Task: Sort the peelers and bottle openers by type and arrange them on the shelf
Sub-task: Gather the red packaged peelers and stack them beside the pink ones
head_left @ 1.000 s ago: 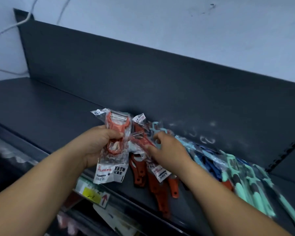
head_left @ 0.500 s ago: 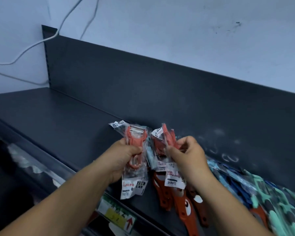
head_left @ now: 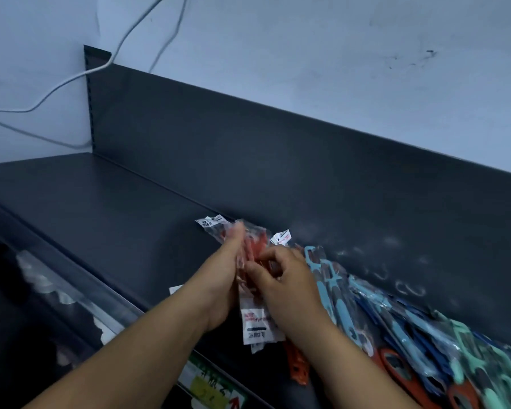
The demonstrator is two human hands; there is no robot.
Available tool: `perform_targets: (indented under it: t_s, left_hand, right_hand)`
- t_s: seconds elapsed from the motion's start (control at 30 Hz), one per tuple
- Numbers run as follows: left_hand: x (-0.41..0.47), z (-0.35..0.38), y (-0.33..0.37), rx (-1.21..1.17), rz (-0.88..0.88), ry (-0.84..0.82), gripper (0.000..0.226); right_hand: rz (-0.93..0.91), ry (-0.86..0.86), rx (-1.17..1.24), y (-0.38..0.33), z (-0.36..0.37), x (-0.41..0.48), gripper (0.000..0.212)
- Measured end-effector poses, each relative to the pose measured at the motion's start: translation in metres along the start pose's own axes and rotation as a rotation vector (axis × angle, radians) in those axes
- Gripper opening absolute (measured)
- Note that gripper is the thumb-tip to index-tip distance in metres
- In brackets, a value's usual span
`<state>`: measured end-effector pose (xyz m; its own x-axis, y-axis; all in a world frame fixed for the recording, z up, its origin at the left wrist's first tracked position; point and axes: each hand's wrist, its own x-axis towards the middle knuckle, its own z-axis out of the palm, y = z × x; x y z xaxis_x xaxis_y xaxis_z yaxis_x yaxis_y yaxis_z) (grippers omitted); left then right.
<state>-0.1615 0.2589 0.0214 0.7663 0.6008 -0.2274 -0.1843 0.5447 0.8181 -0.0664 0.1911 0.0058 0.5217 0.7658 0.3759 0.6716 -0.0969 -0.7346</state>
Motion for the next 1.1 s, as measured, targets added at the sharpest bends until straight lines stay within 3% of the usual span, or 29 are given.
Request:
perform_targets:
  t_s: [0.03, 0.1, 0.13, 0.23, 0.33, 0.43, 0.57, 0.67, 0.8, 1.0, 1.1]
  left_hand:
    - [-0.002, -0.001, 0.001, 0.022, 0.03, 0.035, 0.047]
    - [-0.003, -0.01, 0.003, 0.093, 0.081, 0.137, 0.02]
    - [-0.004, -0.016, 0.005, 0.126, 0.088, 0.18, 0.017]
    - [-0.005, -0.035, 0.013, 0.178, 0.075, 0.247, 0.015]
    - [-0.008, -0.05, 0.018, 0.18, 0.079, 0.266, 0.014]
    - [-0.008, -0.055, 0.017, 0.155, 0.074, 0.275, 0.017]
    - [-0.006, -0.057, 0.013, 0.14, 0.055, 0.29, 0.018]
    - [-0.006, -0.058, 0.012, 0.155, 0.029, 0.285, 0.02]
    - [-0.005, -0.06, 0.012, 0.16, 0.016, 0.285, 0.022]
    - [-0.001, -0.059, 0.013, 0.137, 0.004, 0.269, 0.025]
    - [0.0, -0.059, 0.013, 0.13, -0.002, 0.261, 0.024]
  right_hand:
    - [-0.04, -0.027, 0.014, -0.002, 0.003, 0.0, 0.004]
    - [-0.086, -0.063, 0.091, -0.005, 0.003, 0.001, 0.019]
    - [-0.07, -0.06, 0.15, -0.007, 0.001, 0.004, 0.024]
    - [0.058, 0.019, 0.163, 0.002, -0.005, 0.017, 0.023]
    - [0.143, -0.062, -0.127, 0.02, -0.001, 0.03, 0.009]
    - [0.14, -0.187, -0.321, 0.021, 0.014, 0.031, 0.031]
    - [0.16, -0.152, -0.503, 0.023, 0.027, 0.037, 0.054]
    - [0.228, -0.168, -0.496, 0.032, 0.023, 0.039, 0.048]
    - [0.248, -0.04, -0.395, 0.04, 0.009, 0.038, 0.029]
    - [0.161, 0.034, -0.574, 0.037, 0.011, 0.046, 0.029]
    - [0.073, -0.009, -0.544, 0.024, 0.023, 0.051, 0.033]
